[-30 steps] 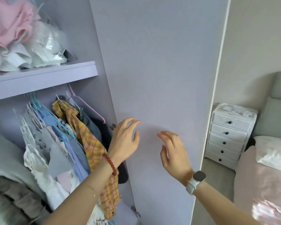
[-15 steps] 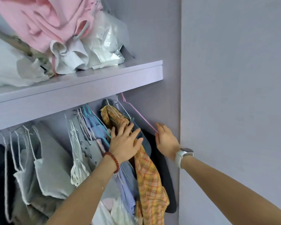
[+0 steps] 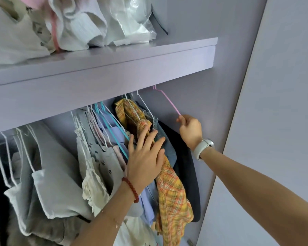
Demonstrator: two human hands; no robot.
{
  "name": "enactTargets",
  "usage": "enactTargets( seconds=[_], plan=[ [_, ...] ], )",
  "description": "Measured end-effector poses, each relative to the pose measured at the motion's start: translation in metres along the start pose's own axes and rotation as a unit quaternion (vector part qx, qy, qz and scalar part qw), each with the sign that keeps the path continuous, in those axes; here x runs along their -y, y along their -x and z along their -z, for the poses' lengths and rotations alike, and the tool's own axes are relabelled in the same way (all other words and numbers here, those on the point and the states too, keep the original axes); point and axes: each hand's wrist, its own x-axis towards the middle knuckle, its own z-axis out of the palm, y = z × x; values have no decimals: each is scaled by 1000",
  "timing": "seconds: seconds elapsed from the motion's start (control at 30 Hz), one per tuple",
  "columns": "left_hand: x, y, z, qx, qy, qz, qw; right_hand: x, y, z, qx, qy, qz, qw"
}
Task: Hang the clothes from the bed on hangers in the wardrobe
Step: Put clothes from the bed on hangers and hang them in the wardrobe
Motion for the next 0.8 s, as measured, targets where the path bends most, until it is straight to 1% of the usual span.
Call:
enactTargets(
  seconds=[0.07, 0.13, 0.2, 0.3, 0.37, 0.43, 0.5, 0.53, 0.6, 0.7, 0.73, 0.8],
  plan=[
    [1, -1, -1, 3, -7, 6, 1000, 4, 1, 10, -25, -18, 10, 999],
    [-1, -3, -2, 3, -13, 12, 1000, 2, 14, 20, -28, -27, 23, 999],
    [-1, -3, -2, -3, -15, 19, 1000, -9, 38, 29, -23, -38, 39, 998],
    [-2, -1, 0, -20, -17, 37, 999, -34, 79, 41, -35, -61, 33, 997],
    [-7, 0, 2, -47, -2, 52, 998, -48, 103, 54, -50, -79, 14, 996],
    [-20, -1, 7, -103, 47, 54, 992, -60, 126, 71, -59, -86, -12, 994],
    [-38, -4, 12, -160, 105, 15, 982, -73, 152, 94, -57, -78, -36, 995],
    [-48, -5, 14, -166, 131, -14, 977, -81, 164, 107, -56, -69, -50, 995],
    [-69, -6, 14, -128, 158, -61, 977, -96, 190, 137, -59, -53, -76, 994],
    [-103, 4, 4, -42, 148, -134, 979, -115, 233, 187, -92, -21, -91, 991],
    [-116, 10, 0, -23, 166, -162, 973, -121, 250, 205, -104, -3, -92, 990],
    [-149, 29, -3, 10, 251, -201, 947, -134, 289, 241, -113, 42, -96, 988]
  ],
)
